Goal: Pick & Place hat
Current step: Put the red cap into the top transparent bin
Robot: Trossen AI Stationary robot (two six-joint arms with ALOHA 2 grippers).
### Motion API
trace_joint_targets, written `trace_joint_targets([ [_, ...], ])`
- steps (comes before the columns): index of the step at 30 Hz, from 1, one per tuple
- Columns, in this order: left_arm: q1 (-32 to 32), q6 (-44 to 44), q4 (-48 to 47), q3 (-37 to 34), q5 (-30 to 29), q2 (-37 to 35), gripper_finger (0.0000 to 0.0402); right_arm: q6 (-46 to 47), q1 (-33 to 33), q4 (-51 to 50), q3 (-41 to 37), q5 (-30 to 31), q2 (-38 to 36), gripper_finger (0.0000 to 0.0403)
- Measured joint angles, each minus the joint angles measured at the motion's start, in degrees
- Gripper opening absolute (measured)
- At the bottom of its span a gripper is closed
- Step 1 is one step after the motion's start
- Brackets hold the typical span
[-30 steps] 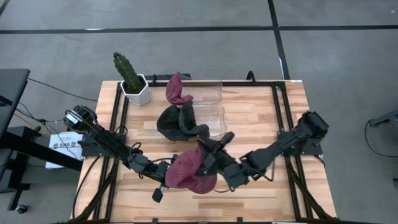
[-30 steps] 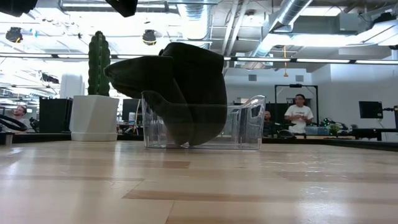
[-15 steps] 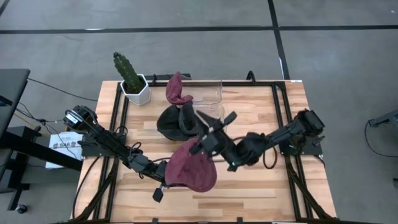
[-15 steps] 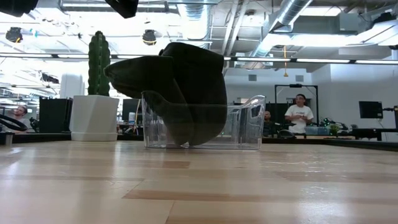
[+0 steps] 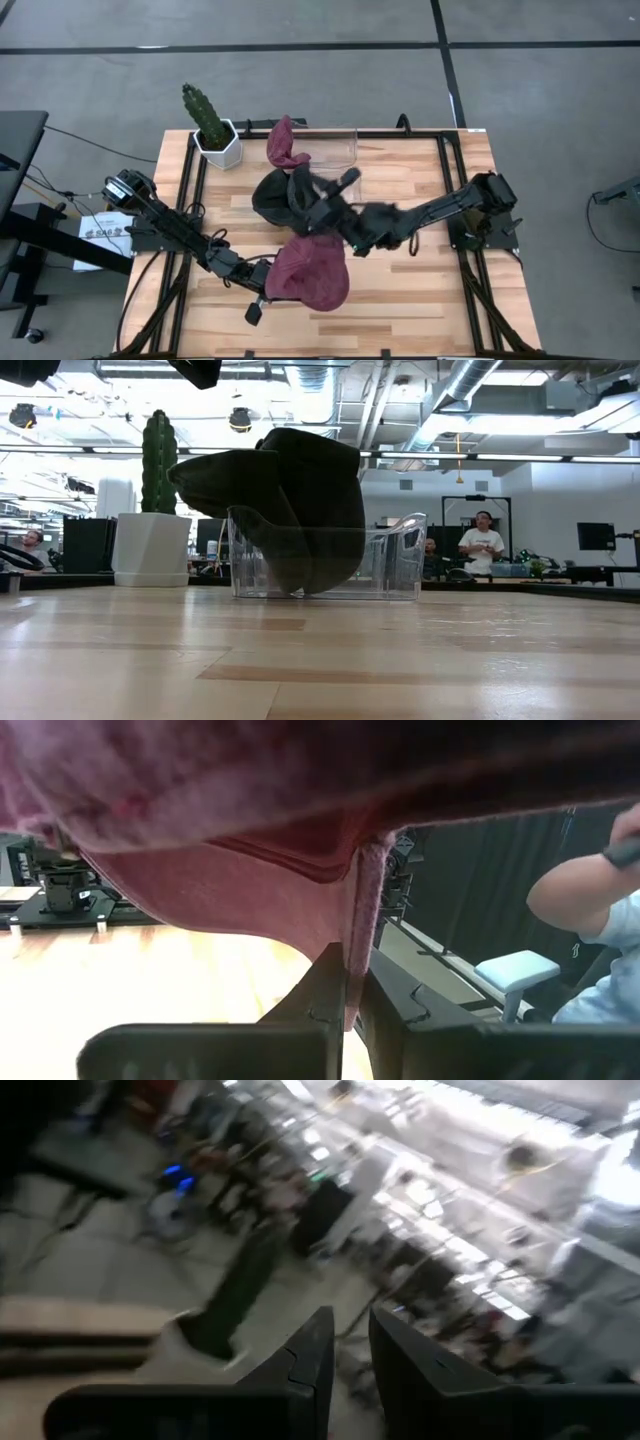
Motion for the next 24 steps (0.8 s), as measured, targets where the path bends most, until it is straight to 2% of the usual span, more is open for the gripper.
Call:
trace_joint_targets([
  [3,0.0,0.0,0.0,0.0,0.0,0.0,0.0015,11.9,1.3,-11.4,0.0,-0.1,0.0,0.006],
  [9,0.0,0.0,0.0,0.0,0.0,0.0,0.0015,20.8,6.3,-24.6,0.0,0.3,-0.1,0.006],
  [16,0.0,0.0,0.0,0.0,0.0,0.0,0.0015,23.0,11.8,-35.5,0.0,0.5,-0.3,0.0058],
  [24,0.0,0.1,-0.7,0.0,-0.2,0.0,0.0015,23.8,14.1,-36.8,0.0,-1.3,-6.9,0.0034],
])
